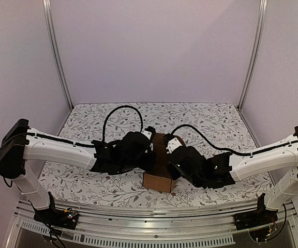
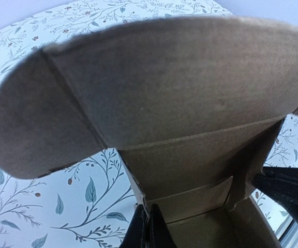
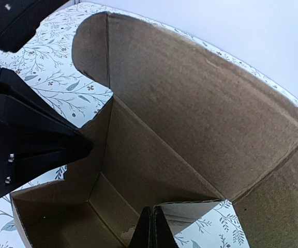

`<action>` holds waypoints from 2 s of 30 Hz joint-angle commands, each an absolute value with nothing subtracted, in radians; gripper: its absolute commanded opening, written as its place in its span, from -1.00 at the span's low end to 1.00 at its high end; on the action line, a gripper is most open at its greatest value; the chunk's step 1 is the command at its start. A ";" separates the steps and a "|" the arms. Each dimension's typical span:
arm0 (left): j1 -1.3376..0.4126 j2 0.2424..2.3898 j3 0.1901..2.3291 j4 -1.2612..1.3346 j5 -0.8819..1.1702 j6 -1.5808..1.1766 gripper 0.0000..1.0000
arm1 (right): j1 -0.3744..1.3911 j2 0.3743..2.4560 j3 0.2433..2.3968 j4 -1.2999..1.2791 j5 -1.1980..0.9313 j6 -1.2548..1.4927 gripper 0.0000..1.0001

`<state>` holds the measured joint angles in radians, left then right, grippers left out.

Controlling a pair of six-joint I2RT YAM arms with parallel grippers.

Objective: Fold the paper box

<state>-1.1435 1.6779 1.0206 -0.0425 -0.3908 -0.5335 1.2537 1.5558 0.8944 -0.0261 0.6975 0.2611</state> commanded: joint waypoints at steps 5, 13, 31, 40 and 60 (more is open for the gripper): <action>-1.195 1.684 1.023 0.047 -0.276 -0.551 -1.00 | 1.273 1.543 0.874 0.009 0.684 0.250 -1.00; -1.220 1.680 0.951 0.096 -0.282 -0.593 -1.00 | 1.275 1.543 0.837 0.011 0.684 0.287 -1.00; -1.265 1.666 0.891 0.128 -0.398 -0.609 -1.00 | 1.286 1.421 0.793 0.000 0.704 0.318 -0.49; -1.282 1.696 0.826 0.265 -0.495 -0.585 -1.00 | 1.287 1.315 0.791 -0.108 0.687 0.337 -0.25; -1.318 1.839 0.720 0.775 -0.644 -0.345 -1.00 | 1.250 1.170 0.873 -0.225 0.771 0.219 -0.02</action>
<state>-1.3037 1.7855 0.7567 0.6224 -0.6025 -0.4599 1.2736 1.2026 0.8436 -0.1905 0.7444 0.2565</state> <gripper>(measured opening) 0.004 0.483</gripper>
